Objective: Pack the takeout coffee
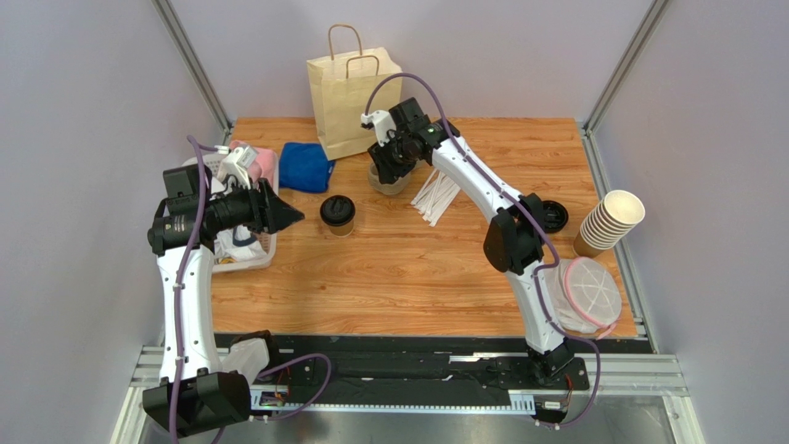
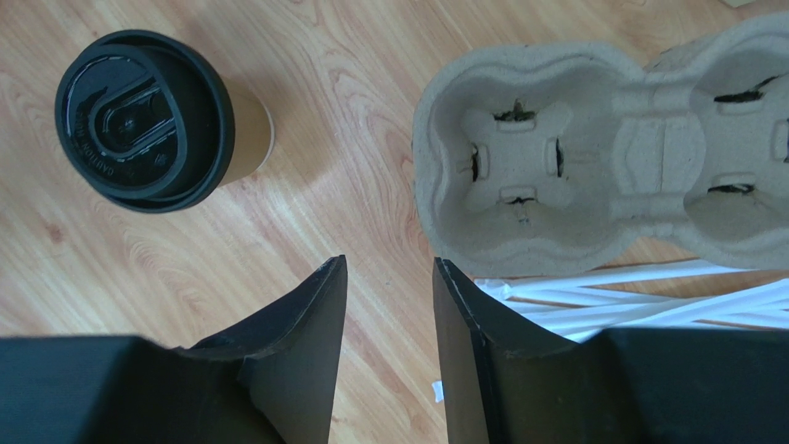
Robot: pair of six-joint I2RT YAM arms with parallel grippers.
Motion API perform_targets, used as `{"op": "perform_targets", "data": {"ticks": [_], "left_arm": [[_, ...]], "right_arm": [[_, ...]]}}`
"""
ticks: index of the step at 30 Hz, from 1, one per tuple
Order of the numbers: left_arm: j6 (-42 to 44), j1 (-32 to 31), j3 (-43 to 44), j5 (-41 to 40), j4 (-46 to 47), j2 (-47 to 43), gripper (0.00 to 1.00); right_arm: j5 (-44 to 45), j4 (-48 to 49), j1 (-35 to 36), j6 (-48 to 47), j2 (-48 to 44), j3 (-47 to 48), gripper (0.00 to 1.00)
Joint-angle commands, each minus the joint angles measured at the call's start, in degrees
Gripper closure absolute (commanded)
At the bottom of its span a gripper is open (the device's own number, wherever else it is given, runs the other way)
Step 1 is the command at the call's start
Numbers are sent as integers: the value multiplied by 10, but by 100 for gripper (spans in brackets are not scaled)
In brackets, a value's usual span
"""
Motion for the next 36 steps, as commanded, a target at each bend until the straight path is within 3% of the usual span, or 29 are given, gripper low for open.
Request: {"op": "perform_targets", "data": {"ticks": [1, 24, 36], "left_arm": [[-10, 4, -6, 11, 21, 5, 40], [-51, 4, 13, 26, 57, 51, 40], [-58, 4, -11, 24, 65, 23, 40]], "right_arm": [[34, 64, 2, 2, 18, 17, 57], [51, 112, 16, 36, 83, 65, 50], [36, 114, 19, 47, 98, 62, 58]]}}
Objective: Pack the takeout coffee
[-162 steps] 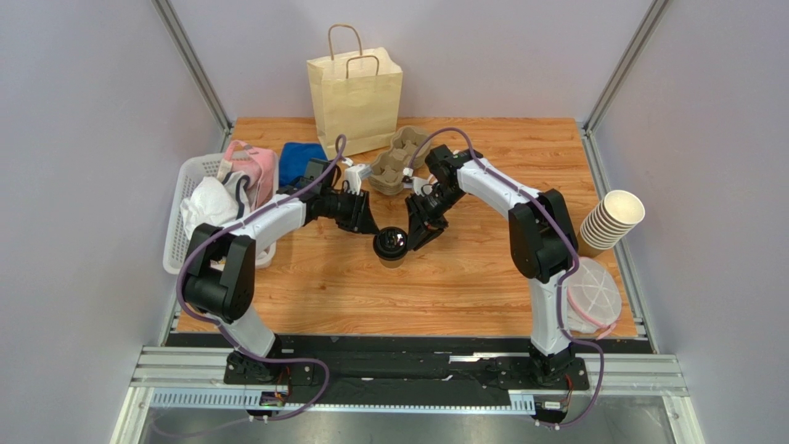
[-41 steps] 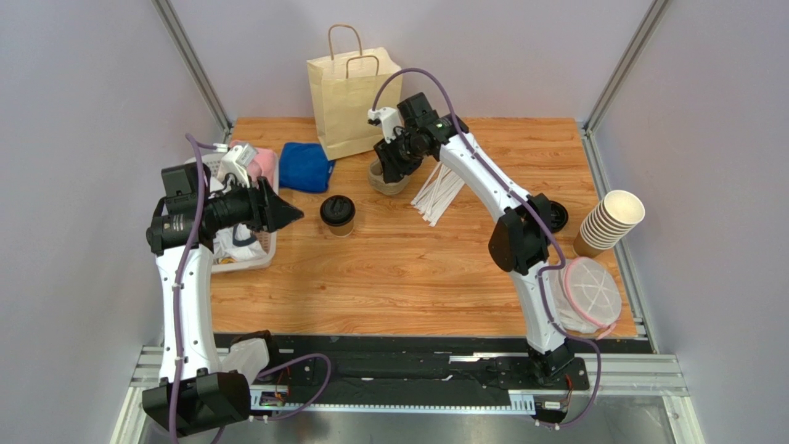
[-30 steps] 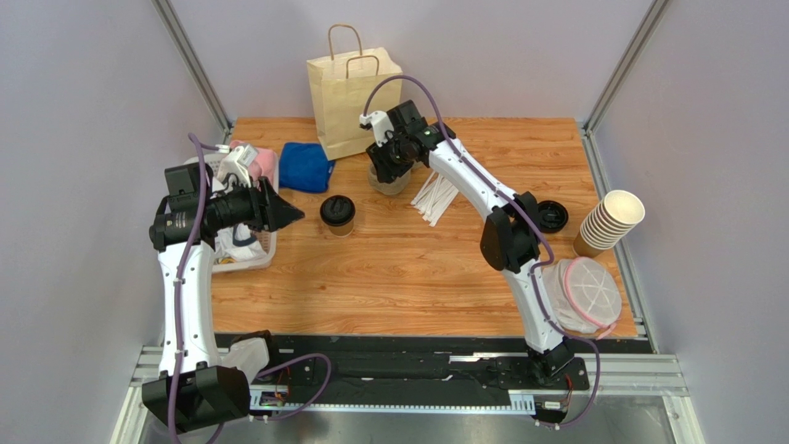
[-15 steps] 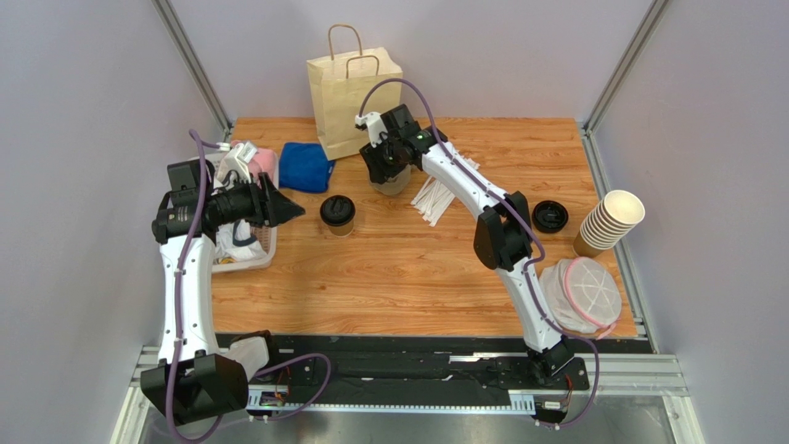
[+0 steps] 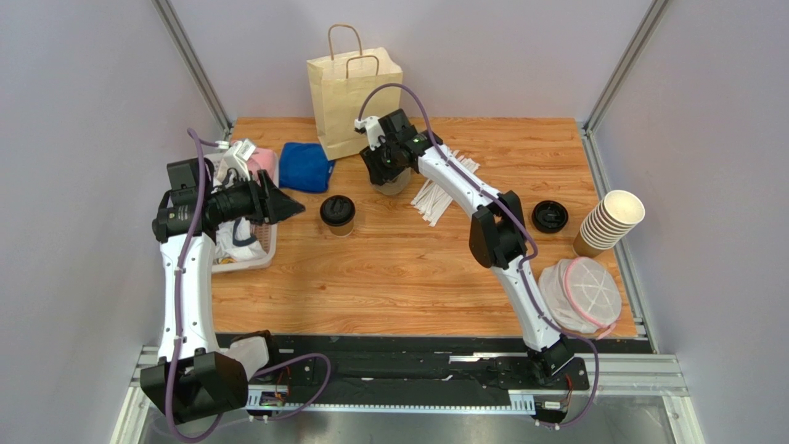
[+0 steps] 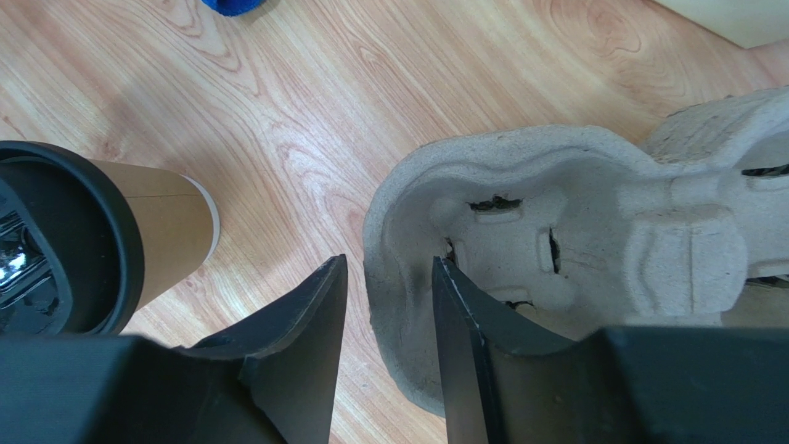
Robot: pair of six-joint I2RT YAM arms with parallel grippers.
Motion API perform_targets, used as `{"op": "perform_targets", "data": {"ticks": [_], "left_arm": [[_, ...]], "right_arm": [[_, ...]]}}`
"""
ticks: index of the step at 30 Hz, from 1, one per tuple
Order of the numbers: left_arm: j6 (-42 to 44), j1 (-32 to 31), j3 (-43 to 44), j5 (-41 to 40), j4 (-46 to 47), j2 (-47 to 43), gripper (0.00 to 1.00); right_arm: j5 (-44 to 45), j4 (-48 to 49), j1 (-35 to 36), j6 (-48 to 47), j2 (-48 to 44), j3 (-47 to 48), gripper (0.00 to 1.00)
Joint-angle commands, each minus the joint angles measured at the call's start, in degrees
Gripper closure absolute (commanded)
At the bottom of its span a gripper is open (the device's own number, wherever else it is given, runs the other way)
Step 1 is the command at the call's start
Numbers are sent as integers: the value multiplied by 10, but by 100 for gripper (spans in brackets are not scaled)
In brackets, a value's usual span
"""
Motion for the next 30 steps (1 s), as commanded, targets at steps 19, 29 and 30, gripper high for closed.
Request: {"op": "perform_targets", "data": {"ticks": [19, 29, 30], "left_arm": [[-21, 4, 21, 30, 33, 17, 40], [-25, 4, 27, 39, 39, 25, 40], [-25, 5, 26, 41, 39, 26, 40]], "right_arm": [[-27, 25, 0, 16, -8, 22, 74], [-41, 25, -6, 24, -14, 27, 74], [-41, 25, -6, 24, -14, 25, 77]]}}
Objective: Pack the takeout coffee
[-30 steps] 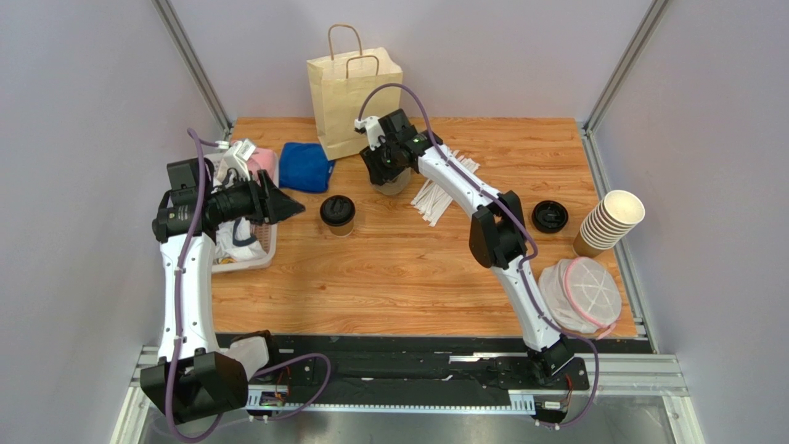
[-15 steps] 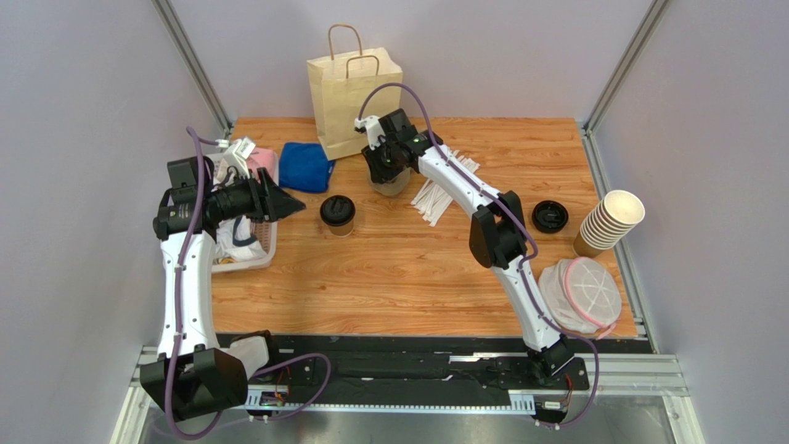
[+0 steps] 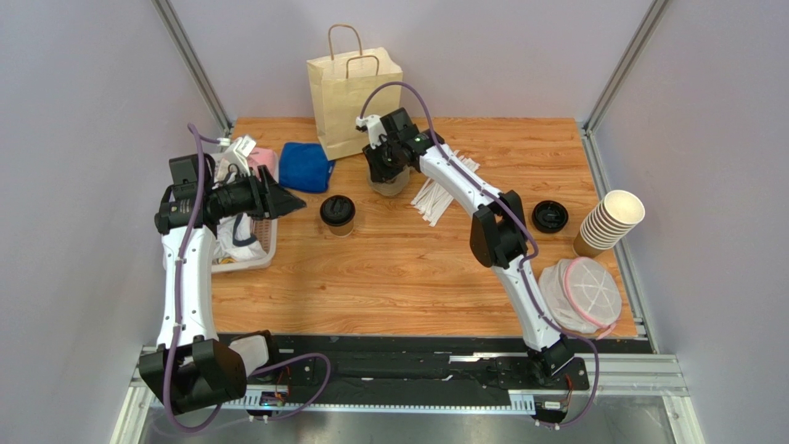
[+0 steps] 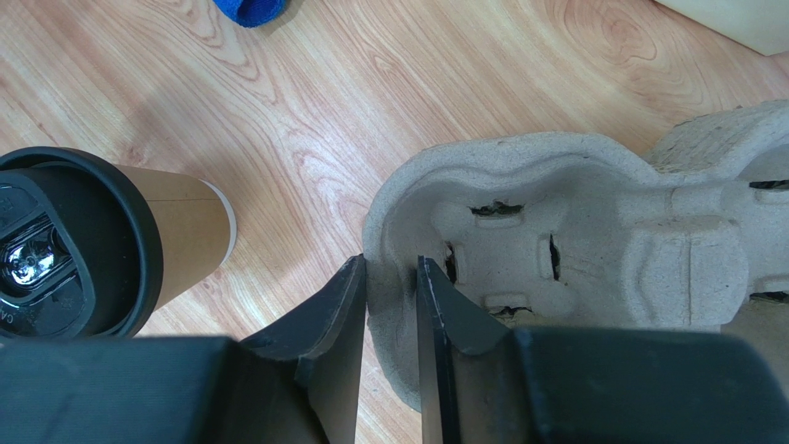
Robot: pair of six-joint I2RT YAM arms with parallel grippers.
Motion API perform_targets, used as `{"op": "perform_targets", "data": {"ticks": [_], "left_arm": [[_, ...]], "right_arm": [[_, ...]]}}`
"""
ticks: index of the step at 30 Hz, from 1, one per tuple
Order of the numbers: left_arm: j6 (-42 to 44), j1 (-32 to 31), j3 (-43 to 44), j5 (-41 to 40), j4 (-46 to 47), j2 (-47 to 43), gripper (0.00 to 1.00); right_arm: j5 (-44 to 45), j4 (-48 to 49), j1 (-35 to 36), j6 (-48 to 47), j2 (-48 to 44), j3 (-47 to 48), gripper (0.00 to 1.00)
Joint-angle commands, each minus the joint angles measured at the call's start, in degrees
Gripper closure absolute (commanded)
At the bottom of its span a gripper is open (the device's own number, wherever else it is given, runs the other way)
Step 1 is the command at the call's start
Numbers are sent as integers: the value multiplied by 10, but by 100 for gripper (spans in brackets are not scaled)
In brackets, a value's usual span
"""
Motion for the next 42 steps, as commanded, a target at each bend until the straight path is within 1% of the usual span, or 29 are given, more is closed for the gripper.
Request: {"op": "perform_targets", "data": {"ticks": [1, 3, 11, 16, 25, 30, 32, 33, 36, 42], "left_arm": [[-5, 4, 24, 23, 19, 0, 40], [-4, 4, 27, 22, 19, -2, 40], [-7, 4, 38, 27, 19, 4, 40], [-8, 4, 45, 29, 19, 8, 40], [-10, 4, 51, 30, 19, 12, 40], [-13, 3, 51, 30, 22, 14, 40], [-15, 3, 50, 30, 24, 15, 40], [-15, 3, 50, 30, 24, 15, 40], [-15, 3, 49, 29, 25, 15, 41], [-15, 3, 50, 29, 25, 15, 41]], "right_arm": [[-16, 18, -2, 12, -16, 24, 79], [-18, 18, -2, 13, -16, 23, 82], [-15, 18, -2, 12, -35, 32, 80], [-10, 18, -2, 9, -48, 24, 83], [-9, 18, -3, 11, -59, 19, 82], [-16, 16, -3, 12, -62, 16, 89], [-14, 15, -4, 11, -62, 14, 87], [-13, 15, -3, 10, -61, 13, 83], [-12, 12, -5, 13, -55, 12, 77], [-18, 12, -9, 22, -46, 12, 70]]}}
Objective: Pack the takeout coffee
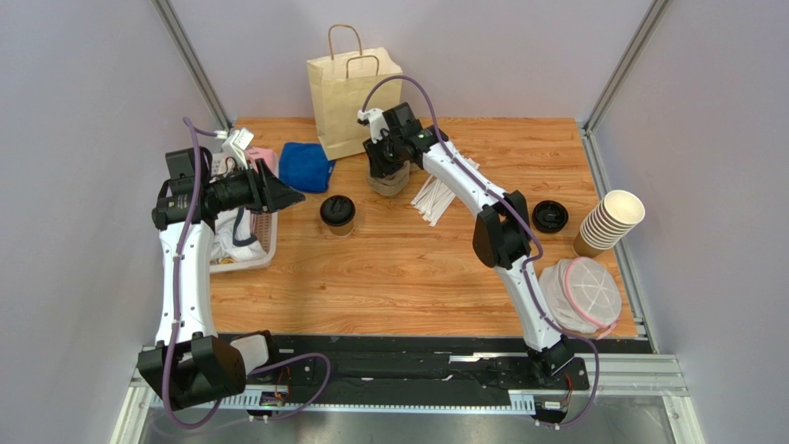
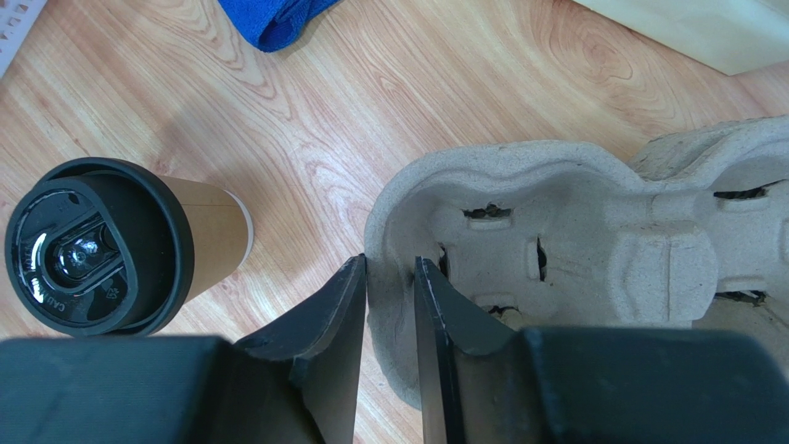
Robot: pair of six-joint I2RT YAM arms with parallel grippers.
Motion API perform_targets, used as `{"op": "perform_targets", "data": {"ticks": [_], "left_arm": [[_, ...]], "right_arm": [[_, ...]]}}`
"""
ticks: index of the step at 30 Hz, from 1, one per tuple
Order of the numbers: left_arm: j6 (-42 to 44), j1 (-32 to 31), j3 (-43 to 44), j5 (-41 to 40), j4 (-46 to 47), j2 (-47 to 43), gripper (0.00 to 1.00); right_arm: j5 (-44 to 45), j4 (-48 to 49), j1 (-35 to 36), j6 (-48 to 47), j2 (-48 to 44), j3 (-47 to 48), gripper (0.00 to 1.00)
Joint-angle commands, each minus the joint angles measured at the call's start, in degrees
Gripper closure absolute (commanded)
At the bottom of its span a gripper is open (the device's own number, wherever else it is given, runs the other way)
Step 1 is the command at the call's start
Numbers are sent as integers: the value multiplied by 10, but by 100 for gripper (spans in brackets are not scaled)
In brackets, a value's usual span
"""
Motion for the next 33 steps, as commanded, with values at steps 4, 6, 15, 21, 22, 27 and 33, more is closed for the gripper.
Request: {"op": "perform_targets", "data": {"ticks": [4, 6, 15, 21, 22, 27, 33], "left_arm": [[-5, 3, 23, 16, 15, 3, 41], [-4, 3, 22, 16, 16, 3, 41], [-5, 3, 19, 16, 17, 3, 41], [-5, 3, 20, 16, 19, 4, 41], [-4, 3, 20, 15, 19, 5, 41], [-5, 3, 17, 13, 21, 8, 41], [-9, 3, 7, 11, 28, 6, 41]], "right_arm": [[-20, 7, -8, 18, -22, 12, 71], [-20, 7, -9, 19, -22, 11, 77], [-25, 3, -9, 17, -15, 10, 61], [-19, 3, -9, 15, -2, 14, 55], [-18, 3, -9, 15, 0, 14, 55], [-20, 1, -10, 14, 4, 10, 57], [-24, -1, -10, 16, 13, 13, 58]]}}
